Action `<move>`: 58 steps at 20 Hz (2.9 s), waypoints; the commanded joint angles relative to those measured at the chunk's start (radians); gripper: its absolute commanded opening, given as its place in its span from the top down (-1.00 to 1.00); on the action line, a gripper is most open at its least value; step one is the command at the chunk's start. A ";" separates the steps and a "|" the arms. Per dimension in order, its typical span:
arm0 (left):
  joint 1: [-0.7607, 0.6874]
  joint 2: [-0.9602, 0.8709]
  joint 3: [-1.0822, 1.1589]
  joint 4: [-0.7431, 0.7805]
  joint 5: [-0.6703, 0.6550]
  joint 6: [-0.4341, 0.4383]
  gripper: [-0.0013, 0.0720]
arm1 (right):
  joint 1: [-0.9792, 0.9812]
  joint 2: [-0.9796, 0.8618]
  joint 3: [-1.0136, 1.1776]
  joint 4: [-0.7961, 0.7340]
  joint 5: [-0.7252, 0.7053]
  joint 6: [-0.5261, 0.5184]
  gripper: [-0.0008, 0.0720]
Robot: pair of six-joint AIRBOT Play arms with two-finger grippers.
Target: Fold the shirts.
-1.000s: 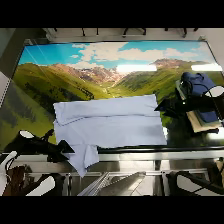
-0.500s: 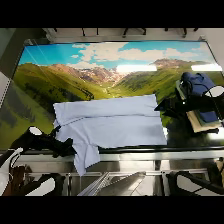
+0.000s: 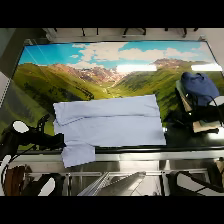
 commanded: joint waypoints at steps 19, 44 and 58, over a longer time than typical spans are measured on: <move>0.000 0.049 -0.011 0.017 -0.079 -0.018 0.94 | -0.106 -0.008 -0.338 0.155 -0.087 -0.159 0.93; -0.047 -0.642 0.858 0.130 -0.142 -0.042 0.94 | 0.188 -0.164 0.287 -0.032 -0.253 0.146 0.93; -0.051 -0.822 0.983 0.129 -0.206 -0.036 -0.55 | 0.188 -0.442 0.453 0.052 -0.135 0.133 -0.97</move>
